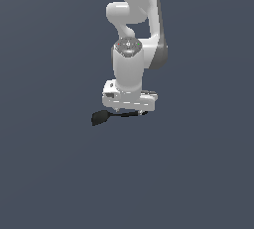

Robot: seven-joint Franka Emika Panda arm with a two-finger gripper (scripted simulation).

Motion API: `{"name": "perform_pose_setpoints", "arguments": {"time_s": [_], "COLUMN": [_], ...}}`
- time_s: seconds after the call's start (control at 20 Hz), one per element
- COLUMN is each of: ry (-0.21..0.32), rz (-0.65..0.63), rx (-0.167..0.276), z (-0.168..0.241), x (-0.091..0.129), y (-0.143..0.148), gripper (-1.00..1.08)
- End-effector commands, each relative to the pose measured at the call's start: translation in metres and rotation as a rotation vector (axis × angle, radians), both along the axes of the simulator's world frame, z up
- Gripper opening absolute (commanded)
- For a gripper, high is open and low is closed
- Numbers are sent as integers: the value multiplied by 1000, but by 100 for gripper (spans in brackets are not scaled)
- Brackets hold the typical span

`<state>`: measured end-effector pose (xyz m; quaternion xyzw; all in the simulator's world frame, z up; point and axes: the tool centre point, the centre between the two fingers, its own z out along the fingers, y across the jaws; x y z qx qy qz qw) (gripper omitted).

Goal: Pick up the object and move it to a goal position.

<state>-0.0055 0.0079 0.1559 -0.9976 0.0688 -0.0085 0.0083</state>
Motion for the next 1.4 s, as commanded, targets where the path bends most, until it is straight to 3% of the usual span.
{"name": "perform_pose_setpoints", "arguments": {"time_s": [0.0,1.35], "ry": [3,29], "rz": [-56,-883], "rx": [3,9], "z": [-5,-68], "x": [-3,-56], "y": [-1,-31], "gripper": [100,100]}}
